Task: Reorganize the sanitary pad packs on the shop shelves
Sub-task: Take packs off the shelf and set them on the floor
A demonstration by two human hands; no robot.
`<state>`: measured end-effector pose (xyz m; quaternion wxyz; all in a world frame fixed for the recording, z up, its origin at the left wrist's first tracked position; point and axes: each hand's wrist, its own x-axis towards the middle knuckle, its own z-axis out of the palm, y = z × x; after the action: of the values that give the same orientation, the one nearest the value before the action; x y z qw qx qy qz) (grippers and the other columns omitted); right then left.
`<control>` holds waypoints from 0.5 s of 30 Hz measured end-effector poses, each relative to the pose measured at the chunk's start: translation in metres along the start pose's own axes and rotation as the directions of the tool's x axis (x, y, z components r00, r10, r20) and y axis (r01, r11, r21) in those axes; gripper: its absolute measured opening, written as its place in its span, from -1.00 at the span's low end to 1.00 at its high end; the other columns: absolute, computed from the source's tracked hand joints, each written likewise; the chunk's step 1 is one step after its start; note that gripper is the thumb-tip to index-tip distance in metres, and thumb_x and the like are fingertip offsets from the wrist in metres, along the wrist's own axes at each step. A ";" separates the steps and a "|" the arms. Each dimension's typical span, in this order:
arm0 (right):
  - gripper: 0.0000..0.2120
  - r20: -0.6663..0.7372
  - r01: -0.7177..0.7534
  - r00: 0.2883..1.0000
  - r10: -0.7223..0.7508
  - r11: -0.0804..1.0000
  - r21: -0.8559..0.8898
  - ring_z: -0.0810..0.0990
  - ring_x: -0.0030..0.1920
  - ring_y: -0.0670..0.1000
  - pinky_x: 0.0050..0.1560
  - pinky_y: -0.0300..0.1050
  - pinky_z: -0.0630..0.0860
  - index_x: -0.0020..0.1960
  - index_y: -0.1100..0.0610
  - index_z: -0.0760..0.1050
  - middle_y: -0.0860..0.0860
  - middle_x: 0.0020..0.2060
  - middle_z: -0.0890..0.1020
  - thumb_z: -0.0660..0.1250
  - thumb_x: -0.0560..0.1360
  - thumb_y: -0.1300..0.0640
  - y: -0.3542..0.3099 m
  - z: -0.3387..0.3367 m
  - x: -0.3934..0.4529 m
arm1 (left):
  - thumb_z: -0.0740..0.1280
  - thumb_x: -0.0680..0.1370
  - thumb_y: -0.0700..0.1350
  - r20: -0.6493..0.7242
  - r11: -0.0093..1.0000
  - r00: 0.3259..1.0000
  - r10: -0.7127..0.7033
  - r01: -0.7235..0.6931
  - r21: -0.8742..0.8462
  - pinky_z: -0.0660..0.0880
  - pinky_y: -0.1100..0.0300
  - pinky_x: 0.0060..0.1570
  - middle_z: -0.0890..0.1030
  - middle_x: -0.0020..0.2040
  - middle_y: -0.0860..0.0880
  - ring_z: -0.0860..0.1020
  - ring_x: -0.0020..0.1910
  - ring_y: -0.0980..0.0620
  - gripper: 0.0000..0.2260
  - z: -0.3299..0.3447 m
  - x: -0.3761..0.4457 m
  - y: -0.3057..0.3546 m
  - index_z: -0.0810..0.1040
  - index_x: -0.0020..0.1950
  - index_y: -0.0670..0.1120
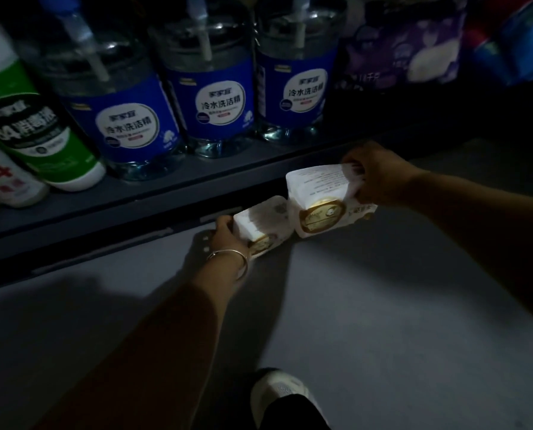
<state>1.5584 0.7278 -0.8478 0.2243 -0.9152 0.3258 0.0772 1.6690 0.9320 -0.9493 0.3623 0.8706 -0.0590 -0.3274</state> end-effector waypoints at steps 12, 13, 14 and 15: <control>-0.57 -0.069 -0.167 0.983 0.169 0.985 0.031 0.25 0.34 0.20 0.33 0.05 0.34 0.34 0.18 0.34 0.18 0.35 0.21 0.24 0.49 0.38 0.031 0.042 0.024 | 0.25 0.49 -0.35 -0.150 0.984 0.985 -0.082 0.056 -0.169 0.38 0.14 0.27 0.39 0.38 -0.15 0.42 0.30 -0.15 -0.39 0.022 0.027 0.017 0.15 0.48 -0.04; -0.55 -0.078 -0.170 0.982 0.170 0.985 0.007 0.23 0.35 0.20 0.34 0.03 0.32 0.34 0.19 0.33 0.18 0.35 0.22 0.26 0.48 0.39 0.033 0.045 0.026 | 0.26 0.48 -0.37 -0.139 0.979 0.986 -0.095 0.067 -0.194 0.41 0.09 0.28 0.42 0.35 -0.16 0.45 0.28 -0.15 -0.39 0.022 0.029 0.019 0.18 0.47 -0.04; -0.54 -0.089 -0.177 0.980 0.177 0.984 0.000 0.22 0.36 0.20 0.36 0.00 0.28 0.34 0.20 0.33 0.18 0.35 0.22 0.27 0.46 0.40 0.033 0.047 0.028 | 0.25 0.47 -0.38 -0.125 0.974 0.986 -0.108 0.079 -0.214 0.44 0.06 0.26 0.46 0.32 -0.16 0.47 0.25 -0.15 -0.42 0.022 0.030 0.020 0.21 0.45 -0.05; -0.54 -0.100 -0.177 0.979 0.176 0.984 0.004 0.22 0.37 0.19 0.38 -0.03 0.24 0.34 0.21 0.34 0.18 0.36 0.22 0.26 0.46 0.41 0.034 0.050 0.031 | 0.23 0.48 -0.38 -0.129 0.975 0.986 -0.105 0.076 -0.208 0.45 0.07 0.25 0.48 0.30 -0.16 0.48 0.24 -0.14 -0.46 0.024 0.032 0.020 0.25 0.43 -0.07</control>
<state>1.5613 0.7101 -0.9128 0.1980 -0.8859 0.4162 0.0518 1.6820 0.8922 -0.9654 0.4369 0.8518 0.0400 -0.2863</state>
